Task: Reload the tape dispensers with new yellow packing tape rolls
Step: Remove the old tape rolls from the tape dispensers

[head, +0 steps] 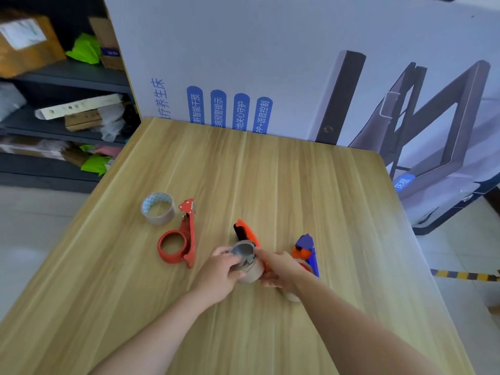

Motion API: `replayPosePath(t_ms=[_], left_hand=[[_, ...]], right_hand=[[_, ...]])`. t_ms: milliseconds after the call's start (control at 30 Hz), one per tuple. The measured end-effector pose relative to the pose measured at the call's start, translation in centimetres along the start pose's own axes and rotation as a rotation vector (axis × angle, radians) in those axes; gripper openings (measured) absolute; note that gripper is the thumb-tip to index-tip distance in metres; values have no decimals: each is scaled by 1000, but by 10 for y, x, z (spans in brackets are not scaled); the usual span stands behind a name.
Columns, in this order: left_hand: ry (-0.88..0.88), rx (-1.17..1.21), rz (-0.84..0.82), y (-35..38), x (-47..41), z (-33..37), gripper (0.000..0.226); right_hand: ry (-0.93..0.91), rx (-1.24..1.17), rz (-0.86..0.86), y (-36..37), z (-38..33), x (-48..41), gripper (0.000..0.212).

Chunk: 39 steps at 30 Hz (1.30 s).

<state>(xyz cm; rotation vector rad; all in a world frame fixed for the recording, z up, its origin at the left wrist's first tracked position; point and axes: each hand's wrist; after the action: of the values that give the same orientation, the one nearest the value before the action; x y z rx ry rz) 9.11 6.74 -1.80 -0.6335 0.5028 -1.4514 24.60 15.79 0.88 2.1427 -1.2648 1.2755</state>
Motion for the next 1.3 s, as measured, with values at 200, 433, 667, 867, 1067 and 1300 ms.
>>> replayPosePath(t_ms=[200,433,667,867,1067,1300], left_hand=[[-200,294,-17,-34,-9,24,7],[-290,497,21,-66,-18,30,29],[-359,577,-77,-88,-15,24,63],[-383,667,-137,-109,-13,24,49],[-361,718,-111,-116,-7,14,42],[-333,940,17,-117,-7,18,46]], right_hand=[[-73,-105,16,6,-19,18,49],[-136,-146,-55,17,-37,31,51],[-108,-208,-267,23,-51,47,24],[-170,-180,-368,23,-49,51,41],[-211,-158,-370,29,-58,60,38],[-298,-303,-412,38,-76,75,23]])
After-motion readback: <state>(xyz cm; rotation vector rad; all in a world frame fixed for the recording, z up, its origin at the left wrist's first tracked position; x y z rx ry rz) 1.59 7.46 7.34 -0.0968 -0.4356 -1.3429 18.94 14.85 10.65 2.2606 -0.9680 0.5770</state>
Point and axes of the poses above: each hand's wrist, its own x-axis away from the middle knuckle, its own y-axis out of the palm, z = x × y, and after that the axes turned 6 degrees about y, right-handed
